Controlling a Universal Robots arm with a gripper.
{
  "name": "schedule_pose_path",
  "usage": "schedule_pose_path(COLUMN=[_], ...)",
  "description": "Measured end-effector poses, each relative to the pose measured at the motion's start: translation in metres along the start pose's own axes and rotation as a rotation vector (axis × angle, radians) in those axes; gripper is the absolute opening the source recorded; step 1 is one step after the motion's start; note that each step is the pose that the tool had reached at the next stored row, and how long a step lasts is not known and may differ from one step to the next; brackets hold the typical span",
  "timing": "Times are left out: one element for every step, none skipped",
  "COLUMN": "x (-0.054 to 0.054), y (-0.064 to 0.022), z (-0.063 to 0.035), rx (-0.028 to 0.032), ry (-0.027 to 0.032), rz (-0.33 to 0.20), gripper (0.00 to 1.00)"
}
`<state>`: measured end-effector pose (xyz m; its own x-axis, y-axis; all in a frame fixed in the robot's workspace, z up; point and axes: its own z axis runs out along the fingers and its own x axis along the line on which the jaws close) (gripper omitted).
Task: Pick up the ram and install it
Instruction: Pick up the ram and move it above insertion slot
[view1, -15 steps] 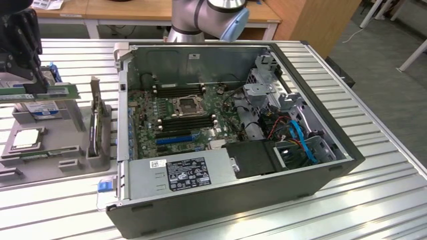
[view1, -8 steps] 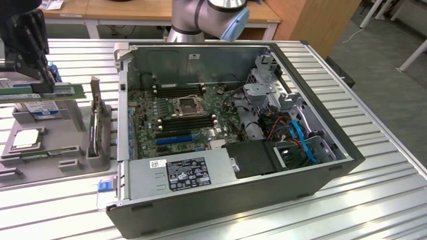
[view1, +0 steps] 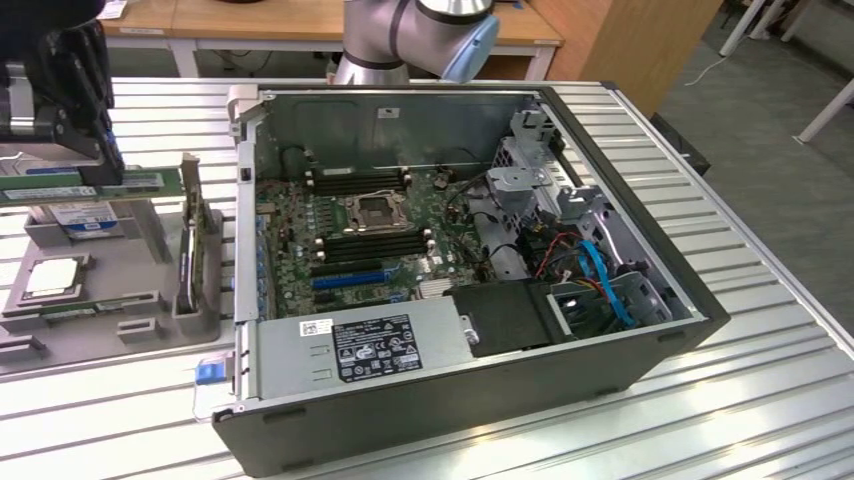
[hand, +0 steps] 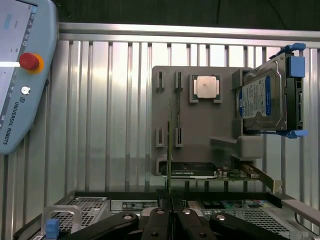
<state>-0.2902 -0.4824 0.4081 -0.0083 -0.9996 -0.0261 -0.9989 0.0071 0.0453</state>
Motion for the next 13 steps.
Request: schedule_pose_path(x=[0.000,0.000,0.000,0.000,0.000,0.000,0.000,0.000,0.000,0.000,0.000,0.000,0.000], y=[-0.0013,-0.0027,-0.0041,-0.0054,-0.0068,-0.0081,-0.0095,-0.0109,-0.0123,-0.0137,-0.0151,-0.0165,-0.0179], z=[-0.0001,-0.0002,-0.0002,-0.0003,-0.0003,-0.0004,-0.0005,-0.0005,-0.0005,-0.0007,-0.0008,-0.0008,-0.0008], rx=[-0.0001,0.0000,0.0000,0.0000,0.0000,-0.0001,-0.0001,0.0000,0.0000,0.0000,-0.0001,0.0000,0.0000], ry=[0.0001,0.0001,0.0001,0.0000,0.0000,0.0000,0.0001,0.0000,0.0000,0.0001,0.0001,0.0000,0.0001], rz=[0.000,0.000,0.000,0.000,0.000,0.000,0.000,0.000,0.000,0.000,0.000,0.000,0.000], gripper=[0.11,0.11,0.11,0.11,0.11,0.11,0.11,0.11,0.11,0.11,0.11,0.11,0.11])
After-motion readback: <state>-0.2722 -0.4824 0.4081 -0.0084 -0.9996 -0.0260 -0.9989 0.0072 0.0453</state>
